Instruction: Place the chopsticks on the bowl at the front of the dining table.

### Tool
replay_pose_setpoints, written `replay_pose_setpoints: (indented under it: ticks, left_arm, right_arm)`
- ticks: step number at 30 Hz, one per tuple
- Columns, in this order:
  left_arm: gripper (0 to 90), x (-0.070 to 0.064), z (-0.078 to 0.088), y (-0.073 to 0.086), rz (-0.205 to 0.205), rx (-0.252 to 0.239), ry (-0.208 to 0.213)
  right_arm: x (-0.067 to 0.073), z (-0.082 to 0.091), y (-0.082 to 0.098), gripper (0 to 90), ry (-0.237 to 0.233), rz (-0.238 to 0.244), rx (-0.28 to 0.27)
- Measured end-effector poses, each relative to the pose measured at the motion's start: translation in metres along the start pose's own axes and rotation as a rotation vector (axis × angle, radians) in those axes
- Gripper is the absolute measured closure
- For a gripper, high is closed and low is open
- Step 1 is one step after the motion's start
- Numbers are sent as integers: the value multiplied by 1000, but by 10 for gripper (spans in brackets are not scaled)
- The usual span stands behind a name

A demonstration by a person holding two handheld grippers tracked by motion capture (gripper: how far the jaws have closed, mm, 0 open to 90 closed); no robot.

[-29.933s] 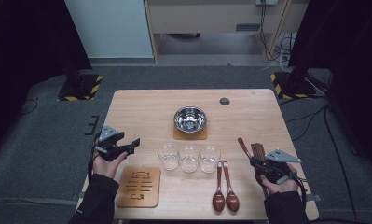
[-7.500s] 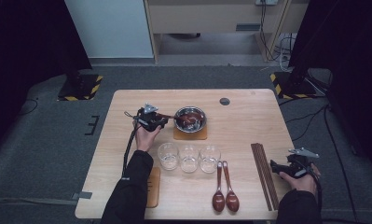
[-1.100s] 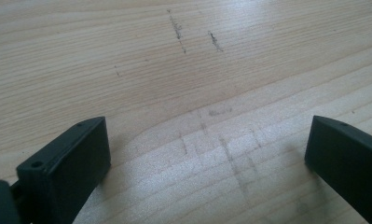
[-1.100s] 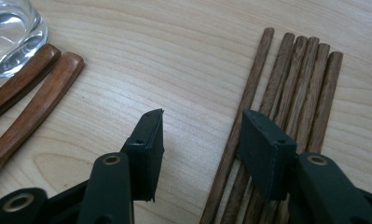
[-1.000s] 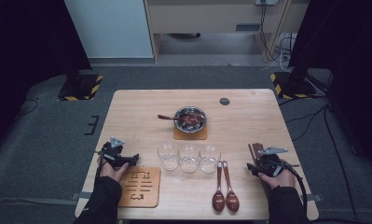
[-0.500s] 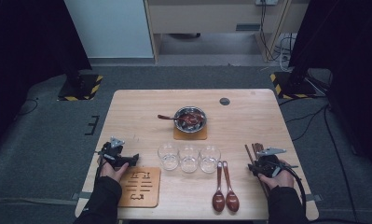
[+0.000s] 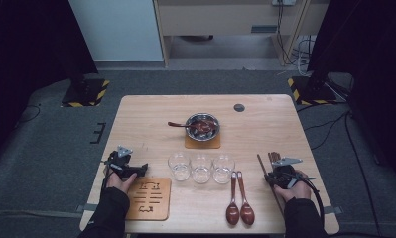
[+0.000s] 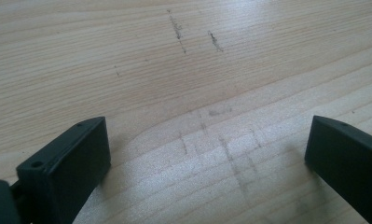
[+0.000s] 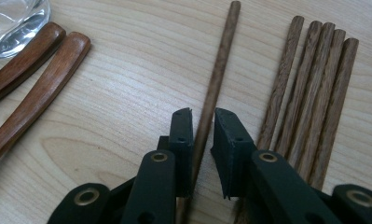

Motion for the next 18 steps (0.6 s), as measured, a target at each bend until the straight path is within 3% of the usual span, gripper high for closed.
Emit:
replay_pose_setpoints:
  ticks: [18]
  left_arm:
    - [0, 0, 0, 0, 0, 0, 1]
  right_arm:
    - [17, -4, -7, 838, -12, 22, 0]
Point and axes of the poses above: each handheld gripper's, and its own axes: z roughly backward along the jaws, y roughly out of its underside, x roughly to its left, the point moved 6 cm from there along -z, roughly forward along the jaws, and after that the axes turned 3 degrees about y, right-handed, at the moved point
